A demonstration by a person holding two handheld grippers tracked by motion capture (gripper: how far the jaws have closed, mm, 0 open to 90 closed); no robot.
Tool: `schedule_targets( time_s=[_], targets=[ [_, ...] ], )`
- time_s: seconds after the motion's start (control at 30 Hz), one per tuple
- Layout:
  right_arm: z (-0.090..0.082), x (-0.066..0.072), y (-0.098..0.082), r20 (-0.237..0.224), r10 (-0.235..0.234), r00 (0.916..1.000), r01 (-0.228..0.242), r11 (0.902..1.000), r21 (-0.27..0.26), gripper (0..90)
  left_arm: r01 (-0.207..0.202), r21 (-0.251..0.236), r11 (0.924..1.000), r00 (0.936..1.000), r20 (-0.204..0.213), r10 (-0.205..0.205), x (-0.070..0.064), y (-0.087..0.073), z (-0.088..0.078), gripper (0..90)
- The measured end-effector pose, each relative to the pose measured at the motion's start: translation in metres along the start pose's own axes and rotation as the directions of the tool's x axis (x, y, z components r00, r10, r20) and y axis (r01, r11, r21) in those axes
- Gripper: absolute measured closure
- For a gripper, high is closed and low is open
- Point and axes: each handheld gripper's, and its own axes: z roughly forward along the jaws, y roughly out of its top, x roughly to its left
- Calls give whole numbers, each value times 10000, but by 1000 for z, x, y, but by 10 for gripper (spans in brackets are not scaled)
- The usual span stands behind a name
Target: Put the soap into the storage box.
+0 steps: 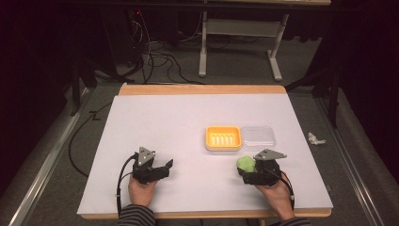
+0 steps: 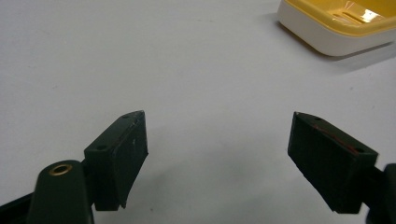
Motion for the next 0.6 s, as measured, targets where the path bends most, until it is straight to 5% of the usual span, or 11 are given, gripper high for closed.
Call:
schedule_targets(
  time_s=[0.27, 0.6],
  targets=[
    [12, 0, 3, 34, -148, 9999, 146, 9978, 649, 178, 35, -1, 10000, 10000, -19, -35, 0, 0, 0, 204],
    [20, -1, 4, 50, -355, 9994, 350, 9957, 858, 225, -2, -1, 10000, 10000, -35, 2, 0, 0, 1, 205]
  ],
)
